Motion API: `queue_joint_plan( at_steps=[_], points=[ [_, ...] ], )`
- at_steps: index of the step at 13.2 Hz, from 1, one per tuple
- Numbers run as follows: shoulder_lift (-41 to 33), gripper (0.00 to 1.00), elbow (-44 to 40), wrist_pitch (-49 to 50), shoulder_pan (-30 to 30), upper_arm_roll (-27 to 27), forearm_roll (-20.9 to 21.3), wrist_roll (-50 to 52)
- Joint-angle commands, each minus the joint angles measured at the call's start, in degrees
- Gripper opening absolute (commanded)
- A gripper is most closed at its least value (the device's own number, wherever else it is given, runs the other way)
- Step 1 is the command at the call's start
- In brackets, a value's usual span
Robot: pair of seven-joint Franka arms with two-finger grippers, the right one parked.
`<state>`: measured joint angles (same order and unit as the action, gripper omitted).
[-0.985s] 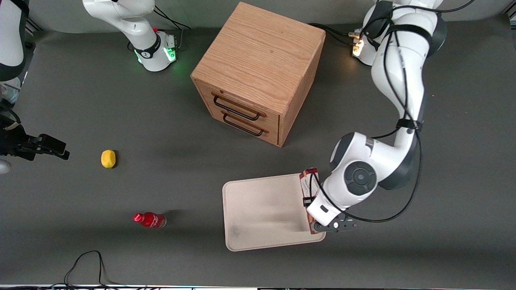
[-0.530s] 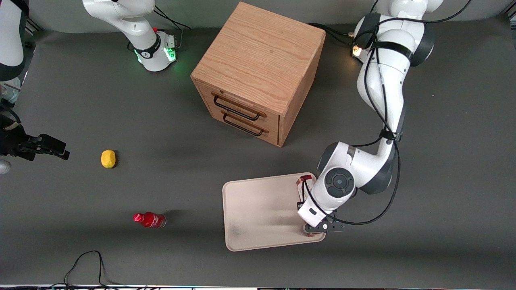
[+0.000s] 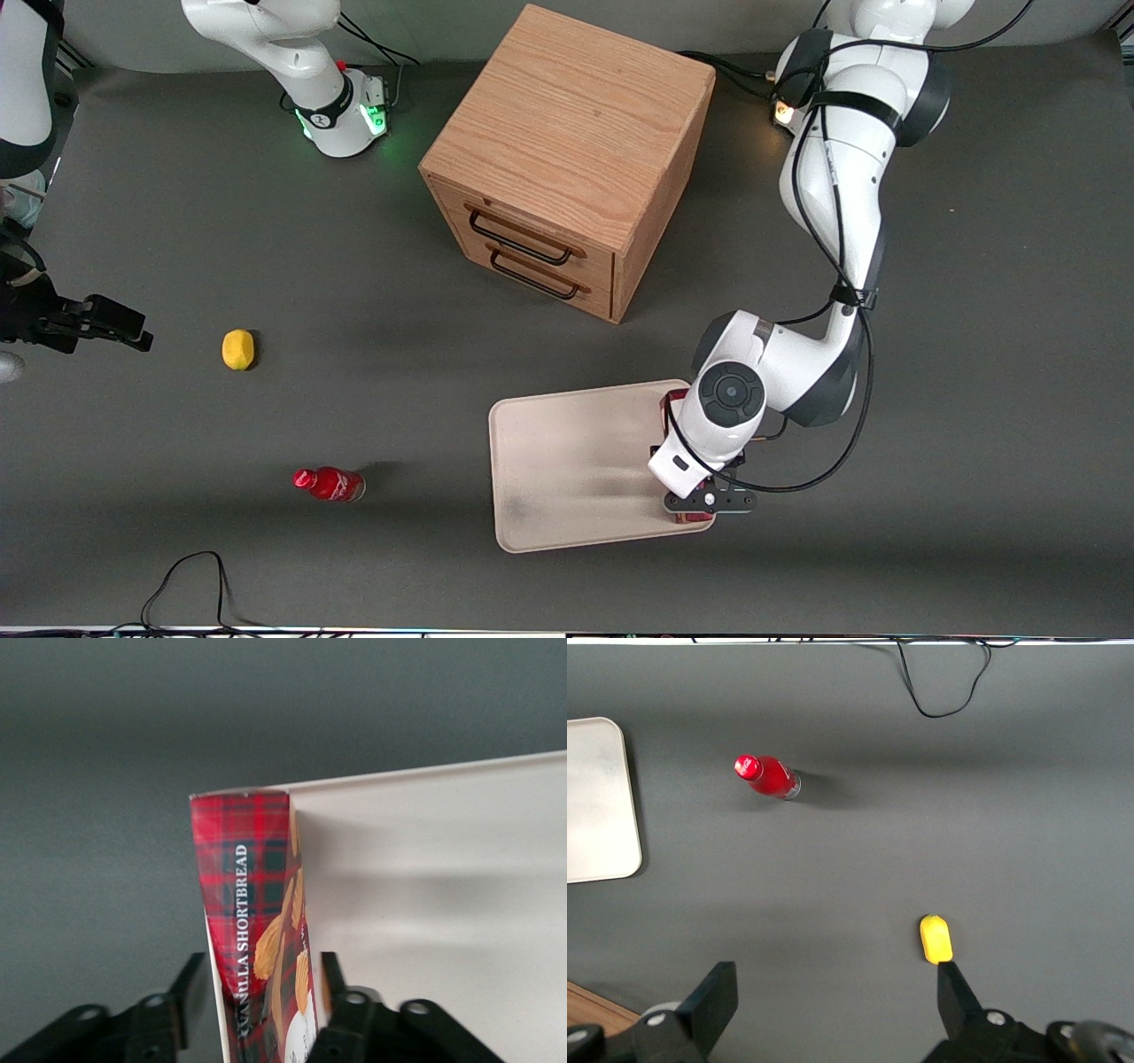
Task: Place red cookie box on tray
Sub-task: 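Lower the box onto the tray and open the left gripper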
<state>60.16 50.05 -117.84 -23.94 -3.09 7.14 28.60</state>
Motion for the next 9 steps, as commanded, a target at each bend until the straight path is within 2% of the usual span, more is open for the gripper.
queue_joint_plan(
  at_steps=[1,4,7,9],
  points=[
    [-10.1,1.00,8.3,0.6,1.6,0.6,-2.5,-0.2],
    [-27.1,1.00,22.1,4.2,6.8,0.4,-9.1,-5.6],
    [-40.0,1.00,29.9,15.6,12.5,0.4,-9.3,-12.1],
    [-50.8,1.00,39.6,18.3,17.2,0.4,-9.0,-14.3]
  ],
)
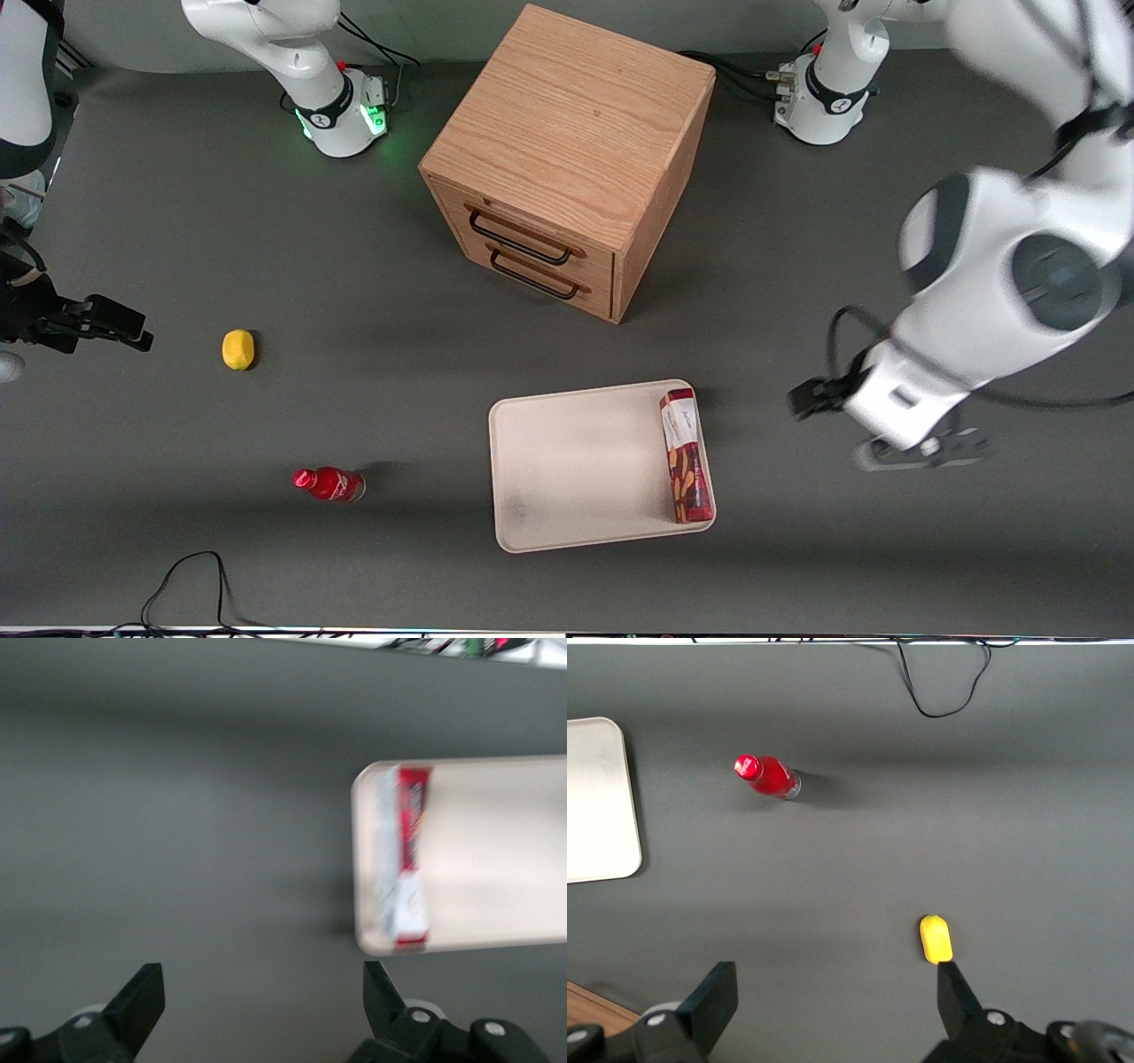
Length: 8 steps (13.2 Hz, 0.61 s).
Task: Place red cookie box on tray
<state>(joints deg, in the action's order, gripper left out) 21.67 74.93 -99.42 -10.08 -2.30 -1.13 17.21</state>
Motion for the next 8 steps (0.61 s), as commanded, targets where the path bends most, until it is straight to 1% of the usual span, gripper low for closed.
queue_joint_plan(
  at_steps=[1,2,3,5,6,8],
  points=[
    [-17.4,1.00,20.9,-0.6,5.3,-0.3,-0.2,-7.4],
    [-21.5,1.00,25.6,-1.1,7.5,-0.3,0.3,-11.3],
    [-25.1,1.00,28.7,-1.0,9.4,-0.4,1.0,-12.9],
    [-30.9,1.00,33.1,-0.9,12.5,-1.6,2.9,-13.1],
    [-32.4,1.00,34.0,-0.7,14.1,-2.0,3.8,-13.3],
    [-33.3,1.00,34.1,-0.3,14.2,-2.0,3.9,-13.3]
  ],
)
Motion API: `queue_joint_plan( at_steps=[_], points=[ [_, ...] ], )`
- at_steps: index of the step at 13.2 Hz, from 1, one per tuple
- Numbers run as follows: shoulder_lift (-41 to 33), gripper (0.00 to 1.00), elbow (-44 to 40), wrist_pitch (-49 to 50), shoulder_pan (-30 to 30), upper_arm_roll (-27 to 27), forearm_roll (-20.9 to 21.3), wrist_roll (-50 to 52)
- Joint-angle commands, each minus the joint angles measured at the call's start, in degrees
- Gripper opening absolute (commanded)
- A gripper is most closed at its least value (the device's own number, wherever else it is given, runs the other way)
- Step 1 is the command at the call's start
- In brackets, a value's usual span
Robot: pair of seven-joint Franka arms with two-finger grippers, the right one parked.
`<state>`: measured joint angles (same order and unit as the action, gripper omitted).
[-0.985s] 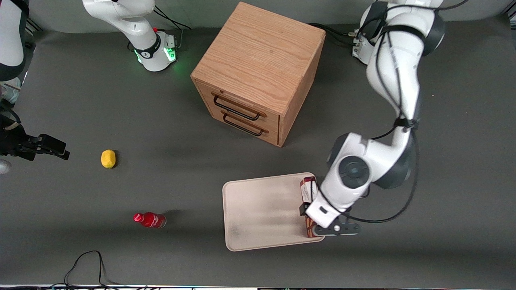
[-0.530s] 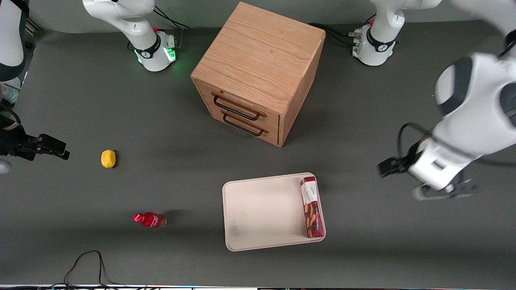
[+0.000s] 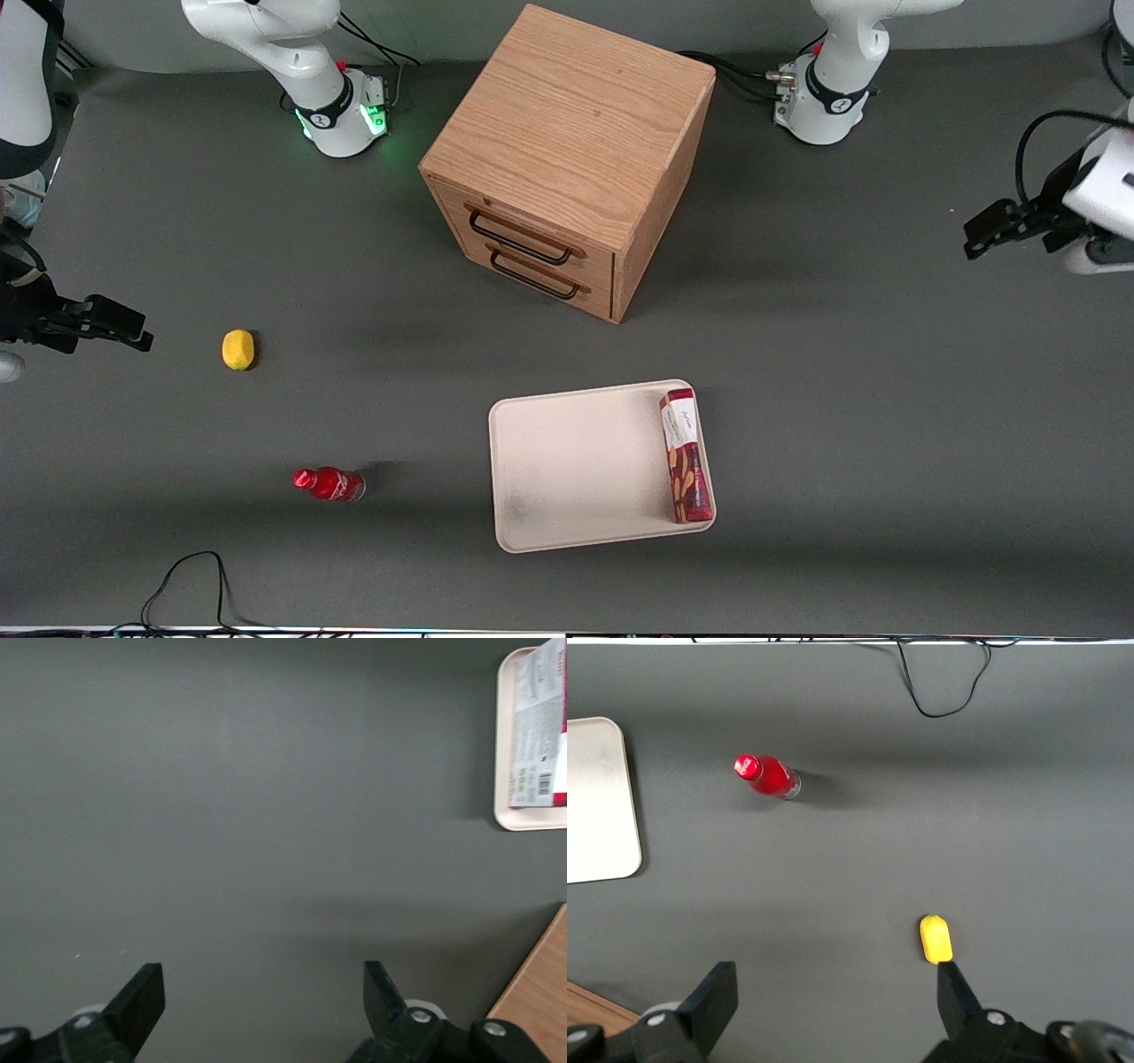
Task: Place red cookie box on tray
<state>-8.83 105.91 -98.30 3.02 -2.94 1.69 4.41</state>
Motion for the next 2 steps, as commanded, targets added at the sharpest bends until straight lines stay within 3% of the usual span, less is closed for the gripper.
queue_joint_plan(
  at_steps=[1,2],
  points=[
    [-2.9,1.00,3.1,-1.4,1.1,-1.4,1.1,-0.5],
    [-2.9,1.00,3.1,-1.4,1.1,-1.4,1.1,-0.5]
  ],
)
